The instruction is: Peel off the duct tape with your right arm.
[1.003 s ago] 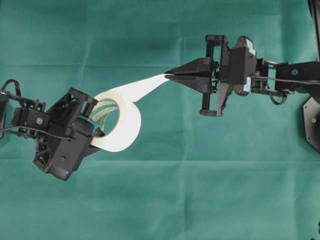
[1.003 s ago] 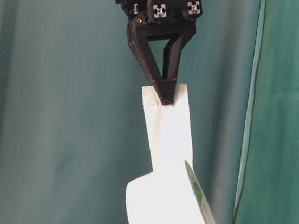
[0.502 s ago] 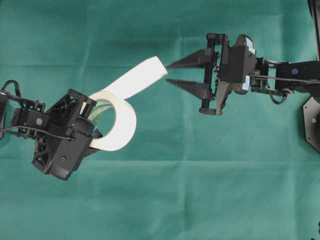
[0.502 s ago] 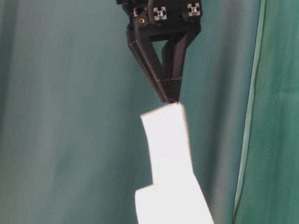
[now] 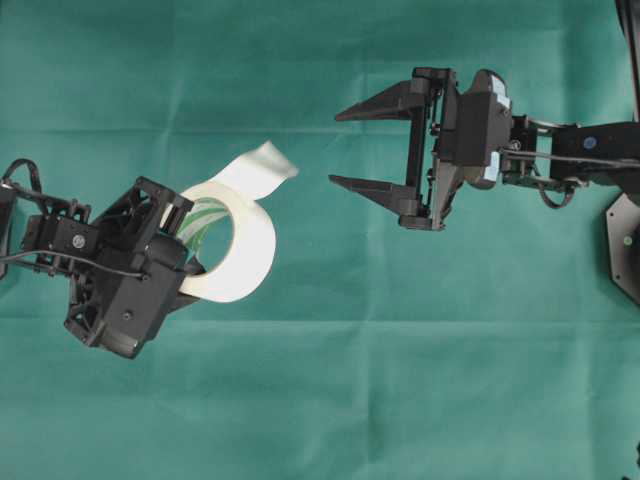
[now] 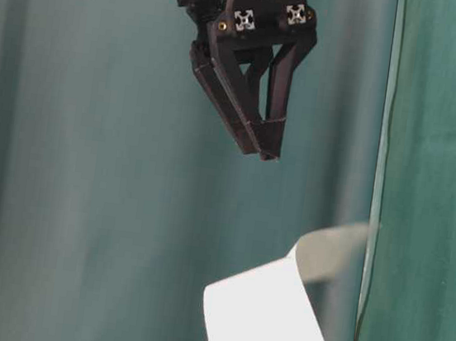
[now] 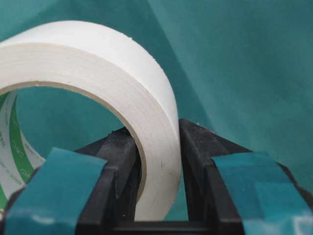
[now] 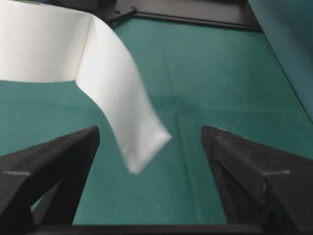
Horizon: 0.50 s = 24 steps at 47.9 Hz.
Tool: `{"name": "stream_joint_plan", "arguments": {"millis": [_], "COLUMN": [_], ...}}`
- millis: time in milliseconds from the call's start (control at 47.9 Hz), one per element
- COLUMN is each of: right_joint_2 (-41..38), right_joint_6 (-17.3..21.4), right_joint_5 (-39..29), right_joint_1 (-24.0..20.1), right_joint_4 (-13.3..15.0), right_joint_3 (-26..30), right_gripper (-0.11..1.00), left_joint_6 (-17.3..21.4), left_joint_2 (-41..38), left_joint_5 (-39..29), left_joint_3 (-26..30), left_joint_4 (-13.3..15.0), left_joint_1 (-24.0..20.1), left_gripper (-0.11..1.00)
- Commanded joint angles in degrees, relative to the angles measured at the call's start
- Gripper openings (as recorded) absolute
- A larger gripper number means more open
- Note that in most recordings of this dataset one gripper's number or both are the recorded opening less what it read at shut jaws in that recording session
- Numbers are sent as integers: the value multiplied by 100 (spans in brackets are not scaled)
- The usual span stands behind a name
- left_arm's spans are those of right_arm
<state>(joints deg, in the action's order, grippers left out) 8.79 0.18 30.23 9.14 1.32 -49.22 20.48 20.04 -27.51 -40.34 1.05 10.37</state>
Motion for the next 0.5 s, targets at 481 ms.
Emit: {"name": "stream_joint_plan", "arguments": {"millis": [481], "right_joint_2": [132], "right_joint_6": [0], "right_joint_5": [44], "right_joint_1": [-18], "right_joint_4": [-9], "right_joint_3": [53], "right_gripper": [63], "left_joint_6": [53], "left_joint_2": [-501], "left_joint_5": [255], "left_joint_3": [220], "left_joint_4": [-9], "left_joint_1": [-677], "left_gripper": [21]}}
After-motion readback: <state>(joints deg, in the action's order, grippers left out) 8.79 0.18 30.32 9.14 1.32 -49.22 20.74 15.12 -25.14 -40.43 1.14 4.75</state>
